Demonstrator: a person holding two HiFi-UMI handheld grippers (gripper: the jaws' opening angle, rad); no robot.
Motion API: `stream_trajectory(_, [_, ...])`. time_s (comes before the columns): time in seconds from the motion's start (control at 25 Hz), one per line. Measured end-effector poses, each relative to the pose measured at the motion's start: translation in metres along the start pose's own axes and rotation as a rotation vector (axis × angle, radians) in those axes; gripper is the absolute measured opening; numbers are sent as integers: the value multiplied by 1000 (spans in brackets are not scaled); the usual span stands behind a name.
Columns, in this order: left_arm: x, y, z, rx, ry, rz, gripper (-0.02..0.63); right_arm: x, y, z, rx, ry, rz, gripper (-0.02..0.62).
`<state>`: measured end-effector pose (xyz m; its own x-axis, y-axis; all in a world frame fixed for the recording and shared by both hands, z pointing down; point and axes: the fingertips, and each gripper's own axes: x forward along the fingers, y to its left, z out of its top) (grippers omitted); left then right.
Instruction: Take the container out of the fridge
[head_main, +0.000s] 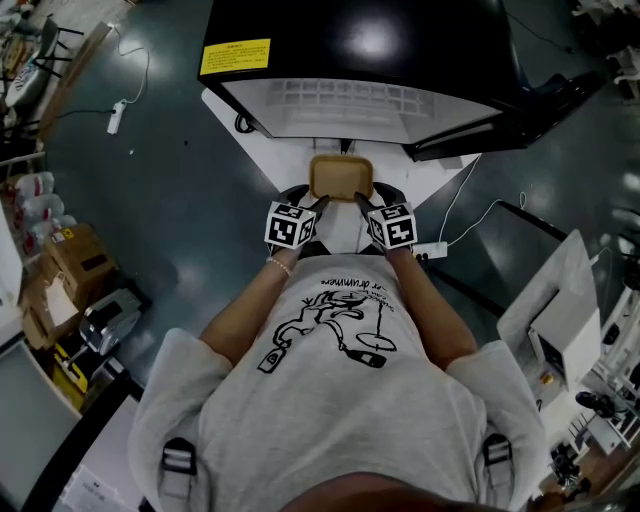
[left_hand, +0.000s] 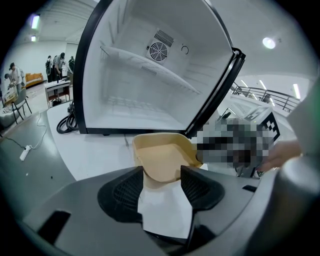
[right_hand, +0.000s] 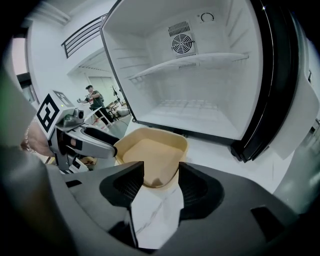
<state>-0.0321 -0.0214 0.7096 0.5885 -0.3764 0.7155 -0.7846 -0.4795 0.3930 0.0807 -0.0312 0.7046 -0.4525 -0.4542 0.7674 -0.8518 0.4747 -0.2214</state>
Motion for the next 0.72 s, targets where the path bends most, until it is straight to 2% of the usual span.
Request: stream_trajectory(0.72, [18, 6, -14, 11, 50, 8, 244, 17, -7, -16, -4, 43, 8, 222])
